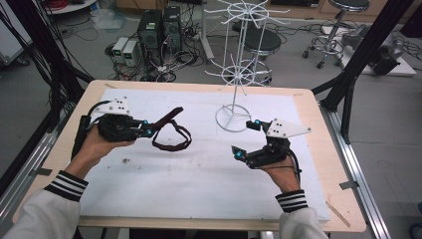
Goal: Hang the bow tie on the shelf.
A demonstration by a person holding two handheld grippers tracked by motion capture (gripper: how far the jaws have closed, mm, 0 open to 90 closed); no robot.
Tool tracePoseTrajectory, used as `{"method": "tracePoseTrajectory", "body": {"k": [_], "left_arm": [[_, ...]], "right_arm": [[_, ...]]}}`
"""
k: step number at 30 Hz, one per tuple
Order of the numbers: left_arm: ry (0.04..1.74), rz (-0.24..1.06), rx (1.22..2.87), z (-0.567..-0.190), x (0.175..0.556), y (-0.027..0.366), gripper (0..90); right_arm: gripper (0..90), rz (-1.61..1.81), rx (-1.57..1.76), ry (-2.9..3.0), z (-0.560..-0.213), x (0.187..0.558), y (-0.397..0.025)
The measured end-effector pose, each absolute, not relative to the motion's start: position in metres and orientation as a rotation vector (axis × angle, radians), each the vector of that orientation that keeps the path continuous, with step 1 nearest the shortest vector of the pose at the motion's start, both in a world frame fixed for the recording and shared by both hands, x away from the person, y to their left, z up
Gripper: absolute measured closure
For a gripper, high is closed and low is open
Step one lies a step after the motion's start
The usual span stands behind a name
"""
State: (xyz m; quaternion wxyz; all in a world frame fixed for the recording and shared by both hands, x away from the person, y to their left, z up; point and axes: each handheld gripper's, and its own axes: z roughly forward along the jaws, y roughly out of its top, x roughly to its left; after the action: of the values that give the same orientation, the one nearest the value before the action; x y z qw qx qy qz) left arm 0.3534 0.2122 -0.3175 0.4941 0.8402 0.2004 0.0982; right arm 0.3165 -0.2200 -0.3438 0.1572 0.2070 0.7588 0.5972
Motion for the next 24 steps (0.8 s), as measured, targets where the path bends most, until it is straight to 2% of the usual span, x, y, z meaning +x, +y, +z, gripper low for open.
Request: {"method": "tracePoseTrajectory", "body": {"k": [24], "left_arm": [[0.326,0.14,2.026,-0.313,0.347,0.162,81.2]], "right_arm": [[3.1,1.745,0.388,2.292,-0.306,0.336,-0.176]]}}
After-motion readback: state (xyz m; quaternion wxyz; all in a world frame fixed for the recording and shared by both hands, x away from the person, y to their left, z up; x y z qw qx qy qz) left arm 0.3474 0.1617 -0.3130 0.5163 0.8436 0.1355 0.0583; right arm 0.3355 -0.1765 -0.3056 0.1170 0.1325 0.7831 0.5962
